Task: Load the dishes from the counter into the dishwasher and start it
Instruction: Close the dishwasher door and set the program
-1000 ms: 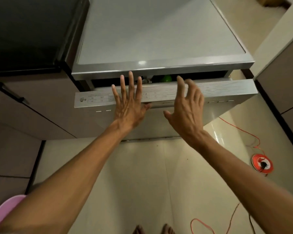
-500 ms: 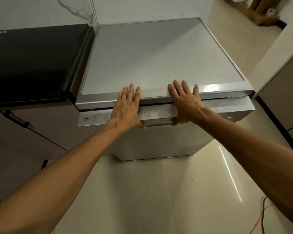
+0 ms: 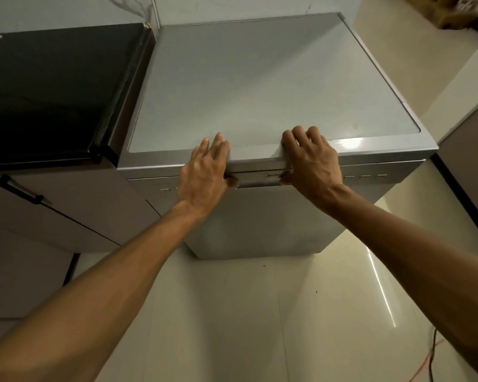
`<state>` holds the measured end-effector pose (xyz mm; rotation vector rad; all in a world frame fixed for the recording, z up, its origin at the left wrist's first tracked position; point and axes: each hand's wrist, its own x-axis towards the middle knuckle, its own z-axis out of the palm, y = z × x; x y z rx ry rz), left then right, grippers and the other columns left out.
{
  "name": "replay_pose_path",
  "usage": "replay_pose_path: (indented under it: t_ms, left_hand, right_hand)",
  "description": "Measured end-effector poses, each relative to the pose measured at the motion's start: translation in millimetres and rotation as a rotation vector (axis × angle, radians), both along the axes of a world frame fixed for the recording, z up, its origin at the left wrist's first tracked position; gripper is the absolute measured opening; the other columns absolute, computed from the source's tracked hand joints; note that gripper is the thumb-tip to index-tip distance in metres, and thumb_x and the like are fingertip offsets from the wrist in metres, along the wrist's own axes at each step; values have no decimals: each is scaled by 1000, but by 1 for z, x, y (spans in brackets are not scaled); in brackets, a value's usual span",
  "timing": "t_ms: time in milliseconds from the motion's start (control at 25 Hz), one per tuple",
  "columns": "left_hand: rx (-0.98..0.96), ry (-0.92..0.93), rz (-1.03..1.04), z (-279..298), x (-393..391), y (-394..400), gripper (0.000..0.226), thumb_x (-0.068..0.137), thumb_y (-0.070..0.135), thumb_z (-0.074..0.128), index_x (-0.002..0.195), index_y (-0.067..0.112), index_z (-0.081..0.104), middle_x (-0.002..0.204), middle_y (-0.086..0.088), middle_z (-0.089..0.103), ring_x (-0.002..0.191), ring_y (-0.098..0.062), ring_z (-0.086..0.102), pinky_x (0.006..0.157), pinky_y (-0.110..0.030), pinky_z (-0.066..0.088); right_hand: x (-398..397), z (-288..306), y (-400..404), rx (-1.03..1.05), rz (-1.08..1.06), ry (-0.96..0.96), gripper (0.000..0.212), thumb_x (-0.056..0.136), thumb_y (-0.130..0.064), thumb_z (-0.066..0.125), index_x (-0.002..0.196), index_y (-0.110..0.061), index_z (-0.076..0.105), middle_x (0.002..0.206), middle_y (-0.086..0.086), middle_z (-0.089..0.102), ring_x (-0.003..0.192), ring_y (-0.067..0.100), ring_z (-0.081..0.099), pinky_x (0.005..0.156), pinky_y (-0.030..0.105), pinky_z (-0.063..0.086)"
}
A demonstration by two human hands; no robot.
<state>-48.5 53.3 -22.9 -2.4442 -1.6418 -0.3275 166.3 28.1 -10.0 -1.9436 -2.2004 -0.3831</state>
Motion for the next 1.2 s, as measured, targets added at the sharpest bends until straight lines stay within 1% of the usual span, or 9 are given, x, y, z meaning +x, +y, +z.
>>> replay_pose_path:
  t_ms: [120, 240, 320, 440, 720, 840, 1000, 1120, 1200]
  left_hand:
    - [-26, 45, 3, 7, 0, -2, 90, 69, 47, 82, 140, 9, 41, 152, -12, 39, 136, -34, 42, 101, -44, 46]
    - [-192, 89, 49, 22, 12, 1, 102, 82, 50, 70, 155, 11, 10, 163, -9, 11, 146, -34, 21, 113, -44, 31]
    - [-274, 190, 69, 33, 22, 5, 108, 84, 55, 66, 155, 7, 0, 163, -11, 5, 146, -37, 18, 115, -44, 26]
    - [-357, 245, 85, 44, 28, 14, 109, 85, 56, 64, 154, 4, -2, 163, -14, 4, 143, -41, 21, 114, -45, 27]
    - [-428, 221, 97, 46, 28, 12, 98, 93, 49, 56, 154, 5, -7, 163, -13, -3, 147, -43, 8, 119, -45, 15]
    - [-527, 116, 104, 57, 26, 14, 100, 91, 53, 56, 155, 8, -5, 164, -10, -4, 148, -41, 2, 120, -44, 12]
    - [-632, 59, 64, 75, 21, 16, 104, 86, 58, 59, 156, 11, -1, 164, -9, -3, 148, -40, 1, 120, -43, 14]
    - [-690, 88, 22, 90, 13, 24, 98, 88, 56, 58, 156, 10, 4, 164, -10, 1, 148, -39, 7, 119, -42, 18]
    - [-706, 66, -4, 100, 10, 32, 85, 89, 51, 58, 153, 8, 22, 160, -12, 19, 143, -37, 26, 116, -42, 29]
  right_hand:
    - [0, 9, 0, -41, 13, -39, 86, 49, -37, 94, 118, -8, 51, 110, 10, 55, 95, 28, 52, 68, 34, 45]
    - [-9, 21, 9, -215, -31, -112, 95, 60, -45, 88, 133, -13, 37, 133, 9, 42, 115, 31, 46, 86, 41, 50]
    - [-19, 26, 15, -359, -75, -101, 106, 63, -49, 86, 142, -14, 25, 152, 12, 21, 133, 42, 32, 101, 54, 43]
    - [-27, 34, 18, -498, -107, -70, 118, 66, -50, 84, 151, -14, 10, 162, 14, -3, 143, 53, 10, 112, 64, 25]
    - [-20, 35, 17, -560, -74, -54, 128, 71, -70, 69, 155, -12, -9, 161, 15, -17, 144, 53, -5, 119, 58, 10]
    - [-15, 44, 22, -604, -49, -11, 125, 71, -73, 65, 155, -13, -5, 163, 11, -13, 146, 49, -2, 120, 54, 12]
    - [-9, 67, 30, -687, -46, 49, 119, 71, -74, 64, 155, -15, 6, 164, 5, 1, 146, 43, 13, 116, 50, 26]
    - [-16, 87, 41, -728, -65, 76, 96, 73, -68, 68, 145, -16, 33, 151, 4, 36, 128, 32, 43, 104, 47, 43]
    - [-20, 95, 48, -727, -79, 106, 75, 76, -62, 70, 131, -17, 46, 132, 3, 53, 114, 27, 53, 98, 44, 47]
